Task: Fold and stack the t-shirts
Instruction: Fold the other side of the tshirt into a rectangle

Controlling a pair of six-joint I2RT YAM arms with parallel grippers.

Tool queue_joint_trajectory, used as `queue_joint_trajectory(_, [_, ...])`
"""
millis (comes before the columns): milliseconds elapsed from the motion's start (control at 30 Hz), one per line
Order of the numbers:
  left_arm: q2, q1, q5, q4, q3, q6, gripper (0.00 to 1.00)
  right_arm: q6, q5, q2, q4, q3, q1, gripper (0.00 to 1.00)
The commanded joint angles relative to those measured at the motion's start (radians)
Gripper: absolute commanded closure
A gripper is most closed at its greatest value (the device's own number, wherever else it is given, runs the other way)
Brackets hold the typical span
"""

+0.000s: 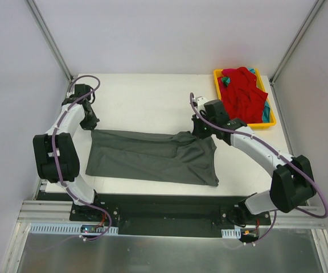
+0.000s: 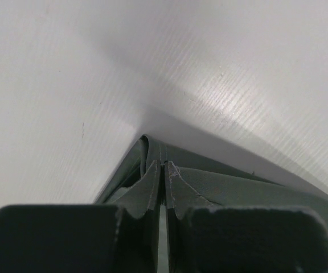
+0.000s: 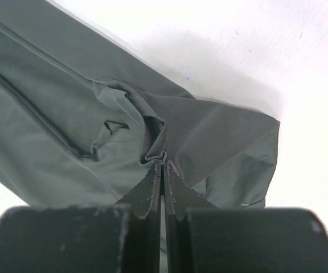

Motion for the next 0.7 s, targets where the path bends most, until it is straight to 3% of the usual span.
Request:
queue_joint_trajectory(0, [-0.095, 0.005, 0.025, 0.069, -0.064, 0.046, 1.00, 0.012, -0.061, -0.092, 0.029, -0.025, 0.002, 0.99])
queue_joint_trajectory(333, [-0.154, 0.005, -0.065, 0.069, -0.209, -0.038, 1.00, 0.040, -0.076, -0.163, 0.059, -0.164, 0.003, 0.99])
queue_joint_trajectory(667, [-0.217, 0.005, -0.050, 0.094, -0.303, -0.089, 1.00, 0.071, -0.097, -0.259, 0.087, -0.299, 0.003, 0.98])
